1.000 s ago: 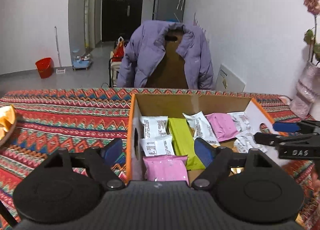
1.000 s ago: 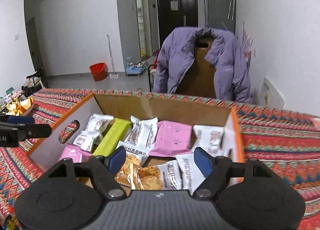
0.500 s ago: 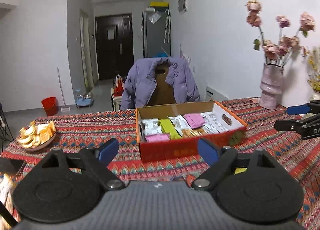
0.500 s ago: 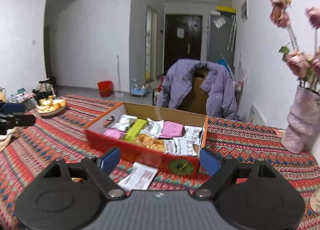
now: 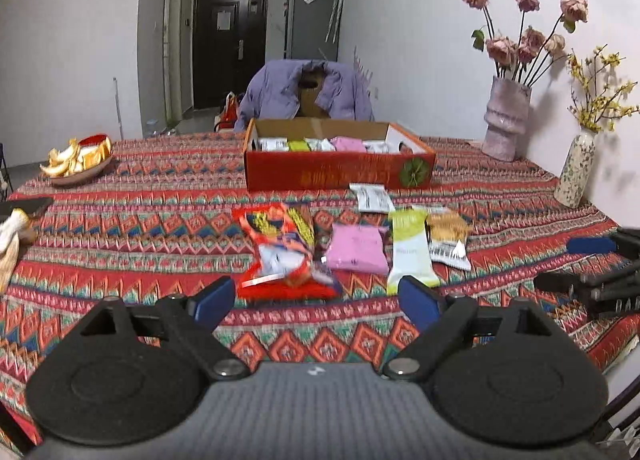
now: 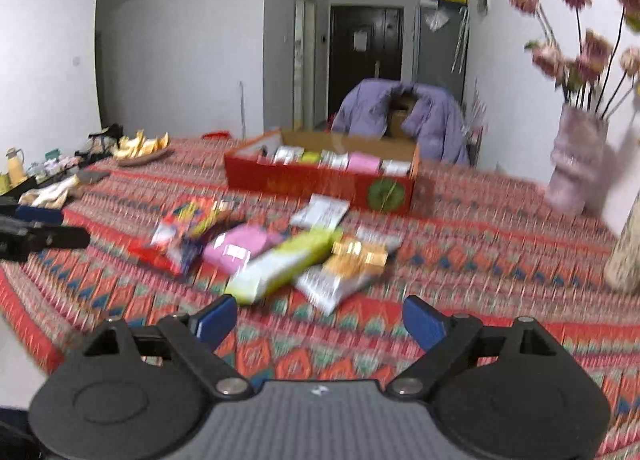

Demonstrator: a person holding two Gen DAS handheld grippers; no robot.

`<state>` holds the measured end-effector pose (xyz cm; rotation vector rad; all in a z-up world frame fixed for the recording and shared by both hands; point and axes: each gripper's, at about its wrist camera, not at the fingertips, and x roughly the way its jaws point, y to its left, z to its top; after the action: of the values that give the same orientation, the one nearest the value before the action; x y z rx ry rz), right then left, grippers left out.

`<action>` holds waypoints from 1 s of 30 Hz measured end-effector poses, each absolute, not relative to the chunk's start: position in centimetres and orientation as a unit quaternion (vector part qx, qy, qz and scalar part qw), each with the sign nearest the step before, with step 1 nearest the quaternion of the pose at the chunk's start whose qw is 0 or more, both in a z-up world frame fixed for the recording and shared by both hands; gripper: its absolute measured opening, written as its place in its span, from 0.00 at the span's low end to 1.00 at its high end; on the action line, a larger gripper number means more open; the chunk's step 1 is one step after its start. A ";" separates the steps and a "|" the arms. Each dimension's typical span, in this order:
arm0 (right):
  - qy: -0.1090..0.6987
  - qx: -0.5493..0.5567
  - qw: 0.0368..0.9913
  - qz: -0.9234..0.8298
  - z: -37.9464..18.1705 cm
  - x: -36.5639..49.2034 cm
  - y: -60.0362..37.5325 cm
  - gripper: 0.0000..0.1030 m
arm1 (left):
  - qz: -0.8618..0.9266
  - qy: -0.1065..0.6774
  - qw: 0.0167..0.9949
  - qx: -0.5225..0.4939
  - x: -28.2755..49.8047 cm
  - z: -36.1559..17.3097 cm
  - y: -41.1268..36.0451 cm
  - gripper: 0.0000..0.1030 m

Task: Organize snacks
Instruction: 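Move both open tools back over the snack pile, then grasp another pink packet with left tool while right tool grasps golden biscuit packet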

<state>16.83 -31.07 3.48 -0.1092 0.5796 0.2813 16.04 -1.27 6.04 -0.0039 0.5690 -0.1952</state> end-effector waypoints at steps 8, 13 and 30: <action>0.286 -0.037 0.949 0.126 2.8 16.1 -31.9 0.87 | -0.117 0.293 0.949 -0.022 17.7 5.5 -2.6 0.87; 0.290 -0.018 0.949 0.123 2.3 17.9 -32.3 0.87 | -0.128 0.298 0.946 0.006 21.6 4.7 -5.4 0.77; 0.329 0.128 0.927 0.125 -1.4 28.7 -32.8 0.77 | -0.170 0.372 0.912 0.000 35.8 -1.7 -8.6 0.74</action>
<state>28.72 -32.76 -1.41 0.2614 0.6752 0.2570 35.85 -8.59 -1.73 0.0000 0.7669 -0.3498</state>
